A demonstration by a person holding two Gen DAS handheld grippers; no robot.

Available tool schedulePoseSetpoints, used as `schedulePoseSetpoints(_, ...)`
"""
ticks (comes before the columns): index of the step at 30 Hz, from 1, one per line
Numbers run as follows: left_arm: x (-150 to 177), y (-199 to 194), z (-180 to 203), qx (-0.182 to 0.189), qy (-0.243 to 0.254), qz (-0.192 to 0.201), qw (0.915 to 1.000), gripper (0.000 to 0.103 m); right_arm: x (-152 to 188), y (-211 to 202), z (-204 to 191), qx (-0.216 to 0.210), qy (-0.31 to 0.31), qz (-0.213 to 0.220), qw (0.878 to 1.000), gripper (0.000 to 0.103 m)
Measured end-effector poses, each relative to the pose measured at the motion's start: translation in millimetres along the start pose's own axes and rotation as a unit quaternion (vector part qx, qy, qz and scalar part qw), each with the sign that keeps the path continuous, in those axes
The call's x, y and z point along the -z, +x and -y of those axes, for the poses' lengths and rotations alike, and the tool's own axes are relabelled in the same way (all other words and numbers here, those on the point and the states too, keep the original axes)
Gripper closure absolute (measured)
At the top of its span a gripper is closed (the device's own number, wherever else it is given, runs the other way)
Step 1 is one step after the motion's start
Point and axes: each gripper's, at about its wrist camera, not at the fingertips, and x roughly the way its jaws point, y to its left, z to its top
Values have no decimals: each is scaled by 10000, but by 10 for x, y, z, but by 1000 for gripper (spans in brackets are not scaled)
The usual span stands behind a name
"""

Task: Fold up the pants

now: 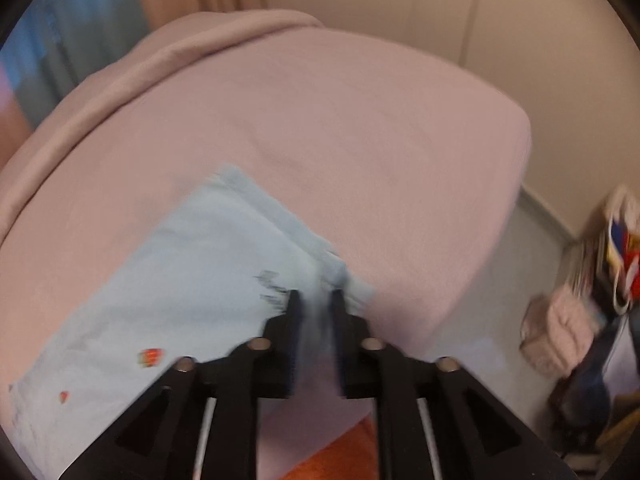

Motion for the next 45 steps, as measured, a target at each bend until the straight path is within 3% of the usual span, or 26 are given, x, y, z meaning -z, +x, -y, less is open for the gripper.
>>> schedulePoseSetpoints(1, -42, -43, -19, 54, -34, 115, 9999, 39, -27, -62, -120, -143, -109, 76, 9998, 58)
schedulePoseSetpoints(5, -208, 45, -81, 158, -93, 208, 9996, 41, 52, -330, -809, -1293, -854, 9, 9879, 57)
schedulePoseSetpoints(8, -299, 185, -91, 118, 49, 139, 9998, 48, 215, -379, -1550, -2111, -1650, -147, 9633, 57)
schedulePoseSetpoints(9, -308, 252, -109, 155, 20, 52, 9999, 57, 300, -373, -1841, -2316, -1954, -294, 9525, 57)
schedulePoseSetpoints(13, -268, 330, -220, 227, -152, -72, 9996, 63, 625, -334, -2829, -3087, -3020, -861, 8978, 57)
schedulePoseSetpoints(16, -222, 325, -234, 181, -107, -103, 9997, 64, 791, -196, -3429, -3303, -3457, -1335, 8681, 57)
schedulePoseSetpoints(19, -149, 331, -247, 152, -27, -88, 9998, 64, 1016, -216, -3655, -3299, -3600, -1532, 8591, 57)
schedulePoseSetpoints(24, -123, 333, -328, 231, -112, -85, 9996, 64, 1104, -187, -3888, -3308, -4094, -1887, 8291, 57)
schedulePoseSetpoints(26, -120, 327, -319, 227, -105, -91, 9996, 64, 1094, -128, -3884, -3173, -4218, -1935, 8270, 72)
schedulePoseSetpoints(27, -115, 315, -318, 226, -89, -86, 9997, 65, 1104, -114, -3890, -3161, -4275, -1930, 8247, 94)
schedulePoseSetpoints(28, -108, 296, -314, 227, -65, -68, 9997, 68, 1100, -131, -3899, -3237, -4259, -1914, 8229, 95)
schedulePoseSetpoints(31, -70, 221, -313, 139, 25, 19, 9999, 76, 990, -266, -3878, -3340, -4112, -1615, 8326, 97)
schedulePoseSetpoints(41, -146, 211, -271, 50, 92, -107, 9999, 71, 1173, -15, -3954, -2988, -3995, -1530, 8531, 98)
schedulePoseSetpoints(44, -225, 36, -114, 24, 195, 126, 9997, 48, 1061, -79, -3883, -3012, -3869, -1413, 8600, 96)
schedulePoseSetpoints(45, -241, -52, -58, 49, 236, 295, 9993, 33, 977, -105, -3801, -3040, -3774, -1353, 8642, 91)
